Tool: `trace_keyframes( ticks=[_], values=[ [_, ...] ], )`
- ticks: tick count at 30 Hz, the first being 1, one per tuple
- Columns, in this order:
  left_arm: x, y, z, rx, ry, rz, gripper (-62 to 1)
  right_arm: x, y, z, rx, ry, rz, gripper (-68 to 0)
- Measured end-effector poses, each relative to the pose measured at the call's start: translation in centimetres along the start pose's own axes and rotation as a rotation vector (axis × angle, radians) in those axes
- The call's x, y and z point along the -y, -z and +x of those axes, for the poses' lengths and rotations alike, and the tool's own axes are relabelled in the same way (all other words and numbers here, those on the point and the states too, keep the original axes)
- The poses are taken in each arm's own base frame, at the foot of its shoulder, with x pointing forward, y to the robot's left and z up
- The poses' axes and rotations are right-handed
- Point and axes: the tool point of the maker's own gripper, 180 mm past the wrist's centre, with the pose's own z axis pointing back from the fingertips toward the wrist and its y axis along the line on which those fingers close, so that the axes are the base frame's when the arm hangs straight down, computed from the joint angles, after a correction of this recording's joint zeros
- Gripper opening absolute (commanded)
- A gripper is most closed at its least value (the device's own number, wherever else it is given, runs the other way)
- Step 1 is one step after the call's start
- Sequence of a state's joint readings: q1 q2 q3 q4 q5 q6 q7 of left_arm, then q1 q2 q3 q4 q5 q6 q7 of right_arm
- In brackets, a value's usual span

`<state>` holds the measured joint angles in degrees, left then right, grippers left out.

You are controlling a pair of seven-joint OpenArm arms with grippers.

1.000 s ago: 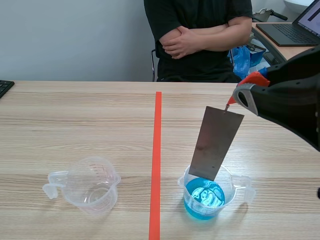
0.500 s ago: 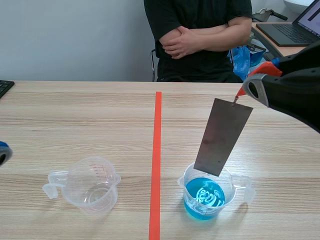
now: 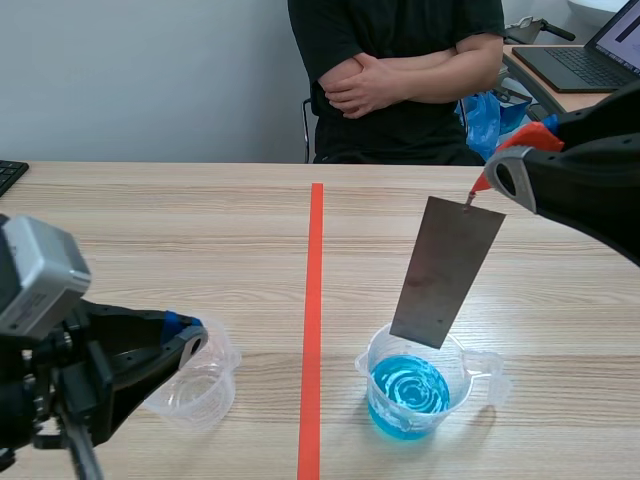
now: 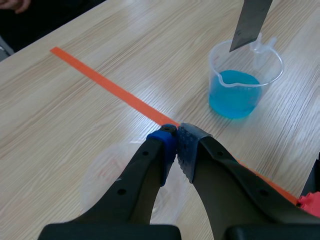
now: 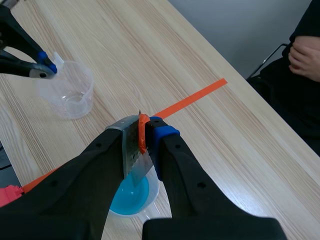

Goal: Do the redox reaction experiment.
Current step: 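Raise the plate and point at it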

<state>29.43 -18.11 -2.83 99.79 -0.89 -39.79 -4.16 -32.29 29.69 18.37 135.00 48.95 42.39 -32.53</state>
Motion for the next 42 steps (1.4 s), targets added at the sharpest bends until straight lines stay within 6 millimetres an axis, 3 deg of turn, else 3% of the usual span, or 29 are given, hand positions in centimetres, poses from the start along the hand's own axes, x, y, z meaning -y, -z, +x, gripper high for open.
trace_keyframes(
  ticks=[4,11,18,27,42],
  values=[
    [0.7,2.3,-0.1,0.013,0.015,-0.043,-56.4,0.0,0.0,0.0,0.001,0.0,0.0,-66.0],
    [4.2,5.6,-1.2,0.016,-0.038,-0.16,-56.4,0.0,0.0,0.0,0.0,0.0,0.0,-66.0],
    [6.1,8.6,-1.7,0.032,-0.094,-0.213,-56.4,0.0,0.0,0.0,0.001,0.0,0.0,-66.0],
    [4.7,11.2,-0.4,0.092,-0.116,-0.195,-56.4,0.0,0.0,0.0,0.001,0.0,0.0,-66.0],
    [3.9,11.2,-0.3,0.095,-0.107,-0.18,-56.4,0.0,0.0,0.0,0.001,0.0,0.0,-66.0]
  ],
)
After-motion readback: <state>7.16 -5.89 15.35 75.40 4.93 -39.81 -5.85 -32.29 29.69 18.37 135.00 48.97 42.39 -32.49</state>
